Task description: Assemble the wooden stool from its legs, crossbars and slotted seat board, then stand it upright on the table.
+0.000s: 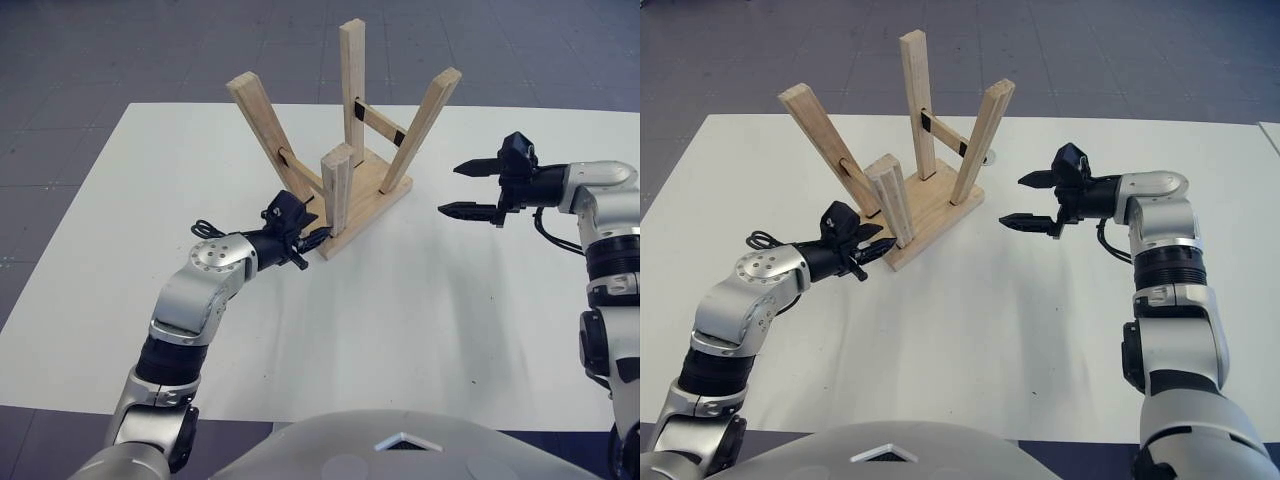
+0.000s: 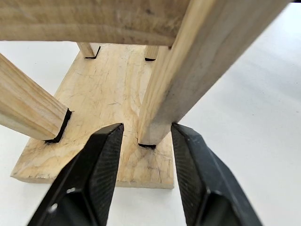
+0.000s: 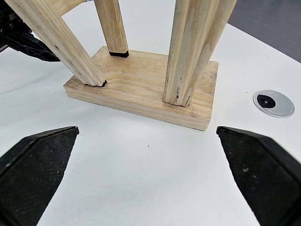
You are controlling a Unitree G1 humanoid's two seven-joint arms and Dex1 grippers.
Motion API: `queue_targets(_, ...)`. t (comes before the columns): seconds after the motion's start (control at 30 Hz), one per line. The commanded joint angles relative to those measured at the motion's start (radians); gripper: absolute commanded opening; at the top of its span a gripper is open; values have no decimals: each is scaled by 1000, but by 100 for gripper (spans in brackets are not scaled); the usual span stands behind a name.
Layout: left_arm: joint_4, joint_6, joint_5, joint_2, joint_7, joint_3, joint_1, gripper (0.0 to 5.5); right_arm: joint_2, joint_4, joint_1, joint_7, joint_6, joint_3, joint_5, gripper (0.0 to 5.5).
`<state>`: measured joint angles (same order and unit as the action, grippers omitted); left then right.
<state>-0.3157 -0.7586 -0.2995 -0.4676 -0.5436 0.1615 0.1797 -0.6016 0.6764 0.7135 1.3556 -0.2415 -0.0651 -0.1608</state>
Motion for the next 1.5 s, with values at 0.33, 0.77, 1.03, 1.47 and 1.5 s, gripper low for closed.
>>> queue_targets(0.33, 44, 17, 44, 68, 59, 25, 74, 186, 4, -13, -5, -11, -5, -2, -4, 549)
queue_targets(0.77, 68, 83, 2, 71, -50, 8, 50, 125, -4, -21, 0, -7, -9, 3, -10, 549)
queue_targets(1.03, 245, 611, 16, -109, -516, 16, -9, 117, -45, -142, -55, 80, -41, -26, -27, 549)
queue_targets(1.47, 426, 907, -48, -91, -673, -20, 28, 117, -94, -499, -301, 108, -193, -86, -102, 549)
queue_targets(1.5, 425, 905, -60, -91, -687, -23, 32, 117, -77, -485, -293, 77, -172, -79, -100, 549)
